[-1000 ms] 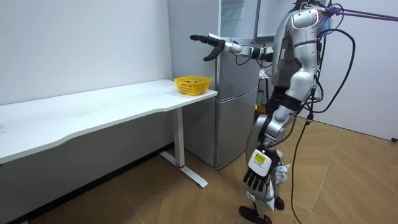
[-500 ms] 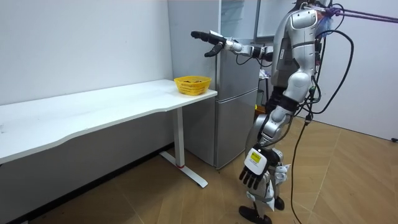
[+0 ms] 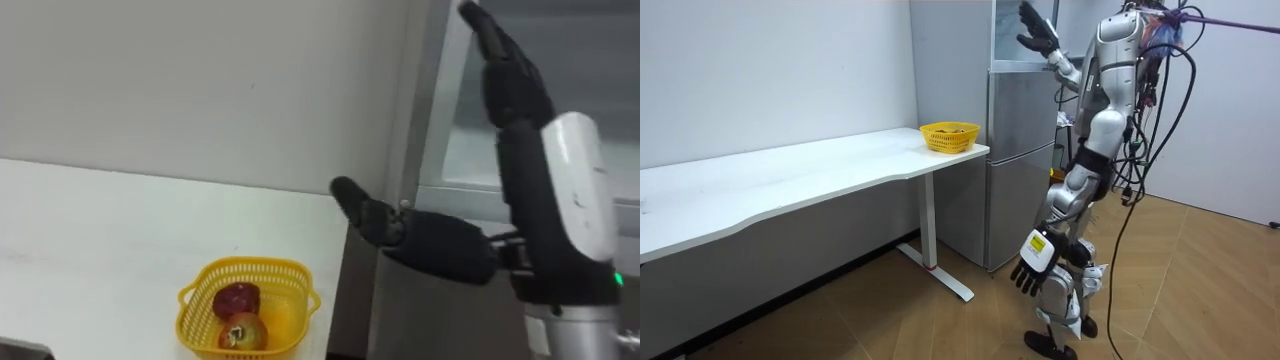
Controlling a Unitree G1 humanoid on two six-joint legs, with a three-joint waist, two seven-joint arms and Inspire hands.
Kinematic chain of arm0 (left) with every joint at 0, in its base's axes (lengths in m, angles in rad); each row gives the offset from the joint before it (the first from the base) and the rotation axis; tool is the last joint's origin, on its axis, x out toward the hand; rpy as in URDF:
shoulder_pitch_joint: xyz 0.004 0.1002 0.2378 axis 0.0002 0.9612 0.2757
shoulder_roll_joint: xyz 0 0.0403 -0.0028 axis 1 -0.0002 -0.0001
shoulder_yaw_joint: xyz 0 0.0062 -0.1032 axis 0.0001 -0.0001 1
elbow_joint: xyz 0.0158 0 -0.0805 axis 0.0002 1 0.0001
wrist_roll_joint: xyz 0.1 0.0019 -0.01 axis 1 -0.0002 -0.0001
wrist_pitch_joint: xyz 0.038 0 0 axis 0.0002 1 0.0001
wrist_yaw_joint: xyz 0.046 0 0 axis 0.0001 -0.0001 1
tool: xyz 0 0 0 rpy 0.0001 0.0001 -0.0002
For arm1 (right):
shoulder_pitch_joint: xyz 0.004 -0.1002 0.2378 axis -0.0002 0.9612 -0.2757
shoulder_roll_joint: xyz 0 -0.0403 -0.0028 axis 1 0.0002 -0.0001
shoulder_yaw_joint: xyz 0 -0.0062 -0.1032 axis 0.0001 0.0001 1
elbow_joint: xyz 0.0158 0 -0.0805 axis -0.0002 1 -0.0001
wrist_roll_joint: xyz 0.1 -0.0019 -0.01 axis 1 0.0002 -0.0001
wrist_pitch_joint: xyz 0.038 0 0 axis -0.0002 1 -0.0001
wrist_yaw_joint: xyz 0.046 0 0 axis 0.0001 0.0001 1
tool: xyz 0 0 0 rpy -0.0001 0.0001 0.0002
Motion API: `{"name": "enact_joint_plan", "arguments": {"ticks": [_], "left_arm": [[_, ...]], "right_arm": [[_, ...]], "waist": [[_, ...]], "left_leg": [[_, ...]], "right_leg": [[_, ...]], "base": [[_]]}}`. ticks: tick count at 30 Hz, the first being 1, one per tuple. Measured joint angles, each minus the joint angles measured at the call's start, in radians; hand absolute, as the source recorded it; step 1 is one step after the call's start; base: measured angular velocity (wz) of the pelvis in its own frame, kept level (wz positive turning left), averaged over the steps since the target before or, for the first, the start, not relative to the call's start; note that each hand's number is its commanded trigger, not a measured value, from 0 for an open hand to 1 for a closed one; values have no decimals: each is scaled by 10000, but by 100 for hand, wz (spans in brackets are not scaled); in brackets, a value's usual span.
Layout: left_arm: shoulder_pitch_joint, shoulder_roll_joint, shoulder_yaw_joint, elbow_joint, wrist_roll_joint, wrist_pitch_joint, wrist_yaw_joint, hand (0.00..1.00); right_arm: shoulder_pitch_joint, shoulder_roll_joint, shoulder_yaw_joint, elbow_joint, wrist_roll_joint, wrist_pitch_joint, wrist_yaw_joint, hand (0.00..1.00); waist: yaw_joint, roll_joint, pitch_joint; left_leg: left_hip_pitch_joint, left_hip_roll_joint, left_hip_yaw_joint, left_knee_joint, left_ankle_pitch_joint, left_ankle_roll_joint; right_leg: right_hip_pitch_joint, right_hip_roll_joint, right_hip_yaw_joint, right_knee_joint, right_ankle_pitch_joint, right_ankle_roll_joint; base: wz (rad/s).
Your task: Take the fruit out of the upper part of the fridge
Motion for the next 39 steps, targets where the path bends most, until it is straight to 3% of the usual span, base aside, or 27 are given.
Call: {"name": "enact_joint_plan", "arguments": {"ticks": [10,16,21,24,29,32,35,37,39], "left_arm": [[125,-9,-63,-14,-79,7,12,0],[-144,-12,-62,-115,-72,75,70,0],[-204,-12,-62,-494,-72,247,208,0],[-220,-13,-83,-625,-77,363,207,0],[-325,-27,-252,-622,-61,575,191,0],[-270,-50,-255,-619,-67,646,200,0],[-197,-52,-366,-602,-79,714,216,0],[-241,-116,-435,-598,-69,788,278,0],[-241,-209,-436,-610,-67,789,282,0]], "right_arm": [[1136,419,-520,-64,935,-28,-881,0],[1665,678,-497,-25,1074,73,-672,0],[1906,782,-492,77,1080,407,-334,0],[1943,847,-443,82,1059,672,-56,0],[1980,885,231,710,1078,951,500,0],[2037,892,249,887,958,793,547,0],[2065,902,246,913,1058,734,634,0],[2246,1069,200,1383,1055,248,536,0],[2269,1172,181,1584,1102,41,512,0]], "waist": [[-396,-32,71],[-675,-39,42],[-746,-16,46],[-783,82,88],[-887,186,92],[-903,272,29],[-941,313,20],[-941,332,13],[-943,352,-9]], "left_leg": [[178,22,452,-165,-19,20],[153,30,551,-244,-26,29],[175,97,807,-381,-93,7],[169,164,864,-354,-205,-22],[134,185,971,-354,-222,-33],[153,181,985,-345,-222,-32],[189,182,984,-333,-222,-32],[331,207,984,-353,-271,-23],[351,212,965,-310,-298,-18]], "right_leg": [[-142,56,581,-88,-48,22],[-127,88,665,-185,18,40],[-274,149,934,-141,31,31],[-343,198,1061,-59,38,20],[-416,217,1087,-55,39,18],[-431,212,1091,-45,40,18],[-370,205,1112,-51,40,18],[-198,220,1130,-66,40,20],[-157,215,1128,-70,40,20]], "base": [[-13],[-5],[-16],[-17],[-4],[0],[1],[2],[0]]}}
